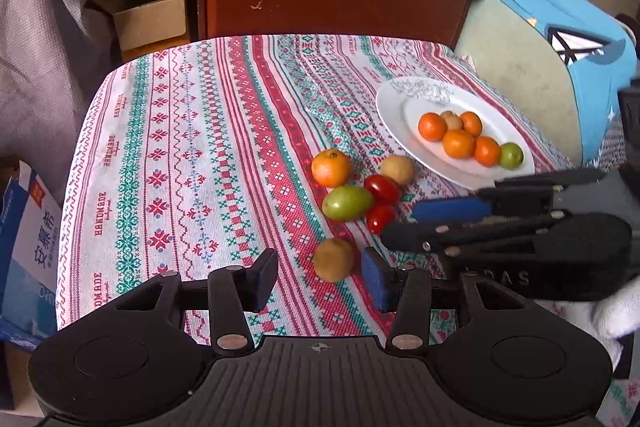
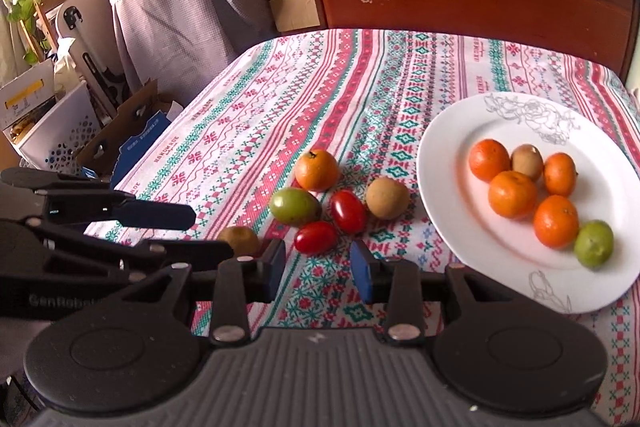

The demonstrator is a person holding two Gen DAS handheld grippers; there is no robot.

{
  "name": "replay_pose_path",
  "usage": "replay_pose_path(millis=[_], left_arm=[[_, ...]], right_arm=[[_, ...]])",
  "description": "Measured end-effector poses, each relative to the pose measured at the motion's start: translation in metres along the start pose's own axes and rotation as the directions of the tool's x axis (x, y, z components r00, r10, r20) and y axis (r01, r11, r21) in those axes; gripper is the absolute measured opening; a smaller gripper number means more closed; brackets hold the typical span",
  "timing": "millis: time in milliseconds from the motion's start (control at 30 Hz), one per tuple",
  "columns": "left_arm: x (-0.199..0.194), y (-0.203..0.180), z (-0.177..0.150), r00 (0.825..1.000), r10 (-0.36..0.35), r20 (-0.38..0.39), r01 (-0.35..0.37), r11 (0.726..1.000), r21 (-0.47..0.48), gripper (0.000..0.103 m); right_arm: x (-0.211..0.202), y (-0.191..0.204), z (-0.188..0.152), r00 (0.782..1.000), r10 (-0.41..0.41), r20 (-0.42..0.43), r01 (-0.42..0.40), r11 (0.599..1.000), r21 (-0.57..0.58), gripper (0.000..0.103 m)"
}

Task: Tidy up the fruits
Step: 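Pull both open tools back from the plate to the fruit pile, then close left tool on a brown kiwi while right tool grips a red tomato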

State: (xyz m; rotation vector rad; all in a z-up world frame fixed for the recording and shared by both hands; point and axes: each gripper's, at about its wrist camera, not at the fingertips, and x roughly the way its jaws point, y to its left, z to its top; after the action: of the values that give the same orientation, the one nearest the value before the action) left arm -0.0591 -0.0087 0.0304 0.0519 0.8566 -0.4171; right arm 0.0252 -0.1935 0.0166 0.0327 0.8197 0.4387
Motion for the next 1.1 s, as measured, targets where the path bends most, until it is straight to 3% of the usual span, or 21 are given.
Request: replay_pose_path(millis=[300, 533, 1100], left_arm=[[0.006, -0.002, -0.004, 0.999, 0.034, -0.003, -0.034, 0.999, 0.041, 0.043], [0.009, -0.006, -0.005, 1.0, 0.025, 0.005, -0.025, 0.998, 0.064, 0.04], [0.023, -0.021, -0.011, 0.999, 0.033, 0.022, -0.035, 0.991, 0.129, 0.039]], right_arm=[[0.013, 0.006, 0.001, 1.0, -0.015, -0.002, 0.015, 0.999, -0.031, 0.035], [0.015, 0.003, 0.002, 1.0, -0.018, 0.007, 0.018, 0.999, -0.03, 0.026], [0.002, -0.007, -0.002, 0.999, -0.038, 0.009, 0.038, 0.999, -0.014, 0.026]])
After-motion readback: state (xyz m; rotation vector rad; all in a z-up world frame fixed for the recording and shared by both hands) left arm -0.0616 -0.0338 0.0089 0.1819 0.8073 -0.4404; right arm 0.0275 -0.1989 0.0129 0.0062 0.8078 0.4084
